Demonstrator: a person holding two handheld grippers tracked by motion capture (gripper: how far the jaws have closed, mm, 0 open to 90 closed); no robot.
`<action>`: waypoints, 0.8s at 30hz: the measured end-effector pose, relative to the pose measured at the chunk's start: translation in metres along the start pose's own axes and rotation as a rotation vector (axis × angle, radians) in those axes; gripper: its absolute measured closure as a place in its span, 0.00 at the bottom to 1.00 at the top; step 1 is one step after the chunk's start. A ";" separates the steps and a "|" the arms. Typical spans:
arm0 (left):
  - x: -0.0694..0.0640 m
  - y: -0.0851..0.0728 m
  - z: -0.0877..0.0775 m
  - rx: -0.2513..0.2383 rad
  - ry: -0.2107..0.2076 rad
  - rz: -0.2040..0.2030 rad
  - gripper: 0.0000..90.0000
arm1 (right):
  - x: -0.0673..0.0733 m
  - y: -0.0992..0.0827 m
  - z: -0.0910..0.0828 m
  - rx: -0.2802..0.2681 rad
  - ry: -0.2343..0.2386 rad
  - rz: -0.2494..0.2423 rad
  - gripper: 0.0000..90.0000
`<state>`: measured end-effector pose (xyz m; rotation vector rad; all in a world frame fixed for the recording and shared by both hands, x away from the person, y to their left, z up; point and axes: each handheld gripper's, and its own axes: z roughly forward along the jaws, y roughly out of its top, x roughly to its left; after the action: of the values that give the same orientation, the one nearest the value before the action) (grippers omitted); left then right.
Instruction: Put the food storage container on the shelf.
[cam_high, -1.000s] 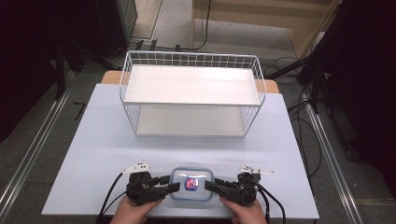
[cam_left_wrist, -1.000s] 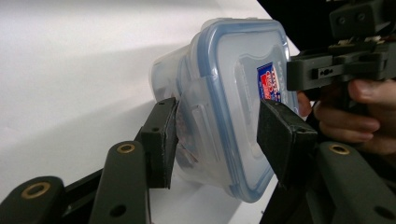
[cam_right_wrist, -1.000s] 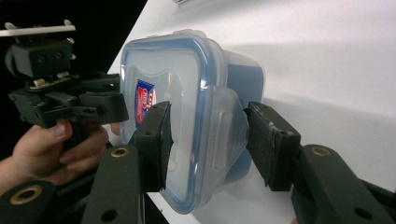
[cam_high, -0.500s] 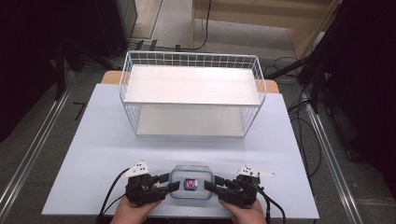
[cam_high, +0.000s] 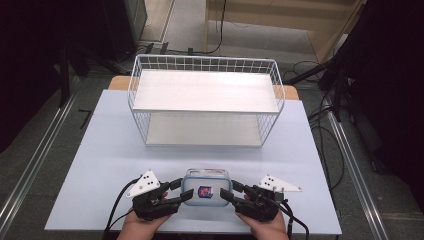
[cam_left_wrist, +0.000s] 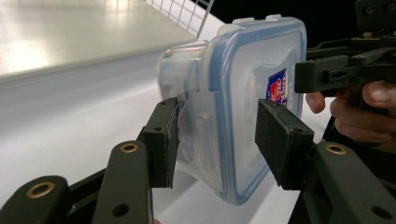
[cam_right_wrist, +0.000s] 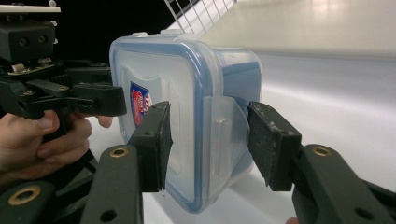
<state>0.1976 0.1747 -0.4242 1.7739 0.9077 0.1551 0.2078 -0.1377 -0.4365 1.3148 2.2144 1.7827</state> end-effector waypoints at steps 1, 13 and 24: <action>-0.001 0.001 -0.001 -0.007 0.004 0.010 0.57 | 0.002 0.002 -0.001 -0.009 -0.004 -0.014 0.58; -0.008 0.014 -0.004 -0.060 0.033 0.093 0.56 | 0.014 0.015 -0.008 -0.090 -0.036 -0.131 0.57; -0.008 0.028 -0.008 -0.106 0.043 0.139 0.56 | 0.018 0.028 -0.010 -0.148 -0.036 -0.168 0.57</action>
<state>0.2020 0.1716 -0.3945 1.7402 0.7921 0.3270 0.2080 -0.1348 -0.4023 1.0895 2.0608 1.8063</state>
